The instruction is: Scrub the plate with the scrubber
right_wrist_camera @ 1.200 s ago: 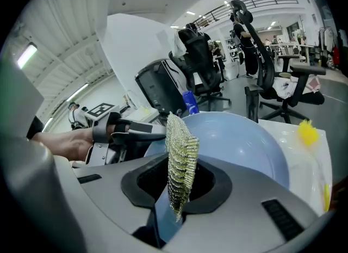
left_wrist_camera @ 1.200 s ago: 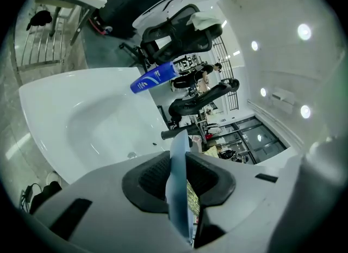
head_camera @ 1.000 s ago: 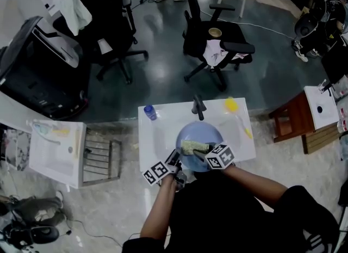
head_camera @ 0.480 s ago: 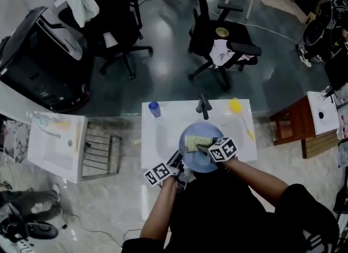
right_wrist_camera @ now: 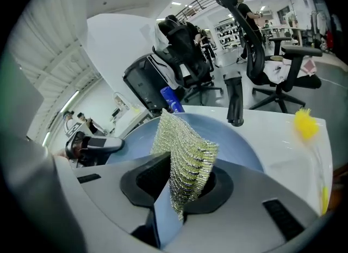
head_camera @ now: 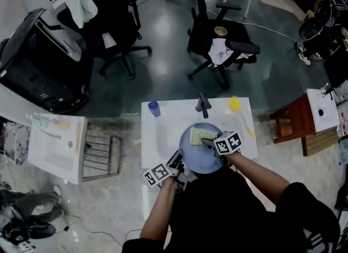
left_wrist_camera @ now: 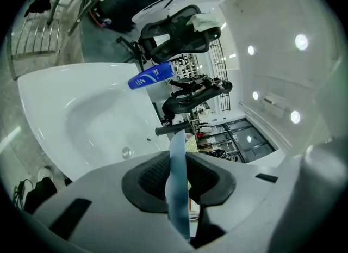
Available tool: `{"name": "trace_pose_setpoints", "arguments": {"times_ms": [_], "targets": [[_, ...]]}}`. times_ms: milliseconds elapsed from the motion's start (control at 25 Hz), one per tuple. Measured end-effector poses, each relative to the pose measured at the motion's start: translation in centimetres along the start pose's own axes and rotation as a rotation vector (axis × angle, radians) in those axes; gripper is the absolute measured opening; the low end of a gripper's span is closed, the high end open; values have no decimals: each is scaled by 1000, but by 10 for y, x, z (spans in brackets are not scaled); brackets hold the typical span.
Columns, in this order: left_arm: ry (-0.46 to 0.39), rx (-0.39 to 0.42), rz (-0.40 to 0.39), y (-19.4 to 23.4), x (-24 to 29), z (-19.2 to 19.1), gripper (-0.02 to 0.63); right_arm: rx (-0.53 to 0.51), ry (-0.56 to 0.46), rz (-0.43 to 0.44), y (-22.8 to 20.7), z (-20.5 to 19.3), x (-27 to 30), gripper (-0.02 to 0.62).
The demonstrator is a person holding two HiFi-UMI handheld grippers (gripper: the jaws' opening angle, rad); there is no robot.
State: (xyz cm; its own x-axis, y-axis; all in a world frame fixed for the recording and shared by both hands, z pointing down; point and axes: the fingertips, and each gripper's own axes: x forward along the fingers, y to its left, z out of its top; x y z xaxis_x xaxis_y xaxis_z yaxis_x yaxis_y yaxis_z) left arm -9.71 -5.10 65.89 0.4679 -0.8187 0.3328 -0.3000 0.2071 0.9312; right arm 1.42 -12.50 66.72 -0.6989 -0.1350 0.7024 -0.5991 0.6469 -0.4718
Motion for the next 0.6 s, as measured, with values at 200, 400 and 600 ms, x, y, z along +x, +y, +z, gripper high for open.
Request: {"name": "trace_pose_setpoints", "arguments": {"times_ms": [200, 400, 600], "targets": [[0, 7, -4, -3, -2, 1, 80, 53, -39, -35, -19, 4, -10, 74], [10, 22, -27, -10, 0, 4, 83, 81, -66, -88, -39, 6, -24, 74], [25, 30, -60, -17, 4, 5, 84, 86, -85, -130, -52, 7, -33, 72]]}}
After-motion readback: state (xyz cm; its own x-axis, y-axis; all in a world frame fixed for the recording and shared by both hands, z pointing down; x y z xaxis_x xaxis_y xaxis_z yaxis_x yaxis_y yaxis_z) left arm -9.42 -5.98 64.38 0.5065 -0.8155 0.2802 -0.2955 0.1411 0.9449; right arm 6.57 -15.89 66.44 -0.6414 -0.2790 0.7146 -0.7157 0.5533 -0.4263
